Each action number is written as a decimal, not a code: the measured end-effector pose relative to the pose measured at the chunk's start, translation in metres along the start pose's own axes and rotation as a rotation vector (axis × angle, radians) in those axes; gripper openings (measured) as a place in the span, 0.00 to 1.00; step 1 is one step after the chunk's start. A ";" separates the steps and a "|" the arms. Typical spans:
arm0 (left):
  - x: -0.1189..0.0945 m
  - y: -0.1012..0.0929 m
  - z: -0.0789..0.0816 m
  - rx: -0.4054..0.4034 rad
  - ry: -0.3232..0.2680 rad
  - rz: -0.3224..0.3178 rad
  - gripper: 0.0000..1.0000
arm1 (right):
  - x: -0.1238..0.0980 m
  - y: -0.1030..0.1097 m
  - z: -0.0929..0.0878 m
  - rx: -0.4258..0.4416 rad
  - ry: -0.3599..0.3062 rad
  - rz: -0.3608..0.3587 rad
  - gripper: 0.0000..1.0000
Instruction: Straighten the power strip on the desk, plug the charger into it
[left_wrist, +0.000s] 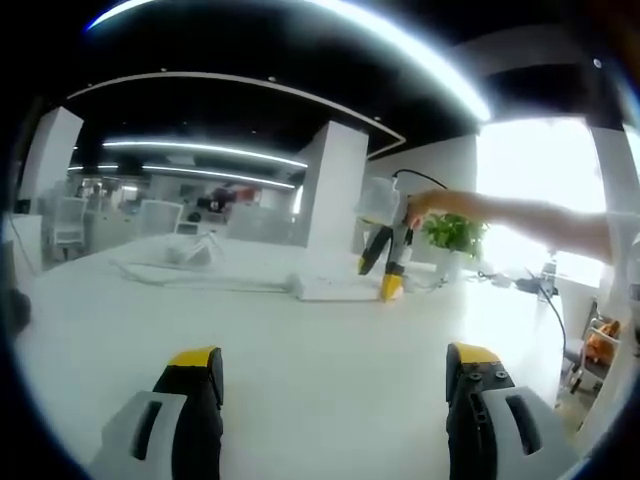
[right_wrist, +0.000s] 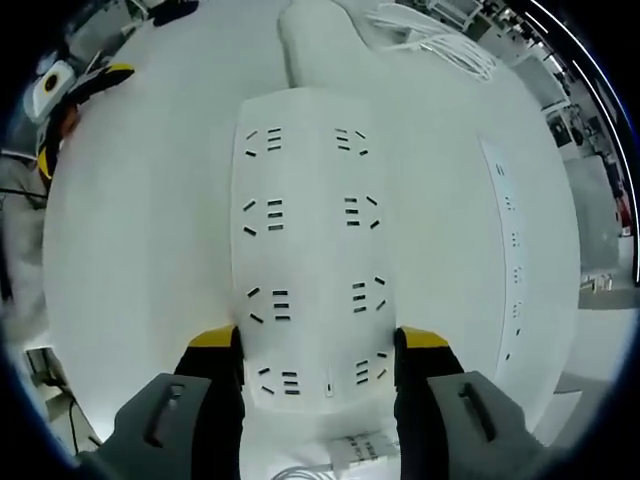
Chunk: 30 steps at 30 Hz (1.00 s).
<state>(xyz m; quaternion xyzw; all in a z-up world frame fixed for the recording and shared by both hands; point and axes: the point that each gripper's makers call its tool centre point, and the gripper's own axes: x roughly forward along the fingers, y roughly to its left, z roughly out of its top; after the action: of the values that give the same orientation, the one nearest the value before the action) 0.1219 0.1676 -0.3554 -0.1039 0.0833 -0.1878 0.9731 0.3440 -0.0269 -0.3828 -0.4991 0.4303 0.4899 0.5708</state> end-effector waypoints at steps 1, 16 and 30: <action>0.000 0.000 0.000 0.000 -0.001 -0.001 0.95 | 0.000 0.000 0.000 0.000 0.000 0.000 0.59; -0.001 0.000 0.002 -0.009 -0.013 -0.008 0.95 | 0.000 -0.005 0.001 0.002 -0.021 -0.005 0.60; -0.001 0.000 0.002 -0.009 -0.016 -0.009 0.95 | -0.014 -0.016 0.007 -0.041 -0.137 -0.067 0.68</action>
<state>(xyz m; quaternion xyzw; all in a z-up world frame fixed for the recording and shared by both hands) 0.1212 0.1681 -0.3532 -0.1100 0.0759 -0.1909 0.9725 0.3576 -0.0217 -0.3658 -0.4900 0.3633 0.5122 0.6046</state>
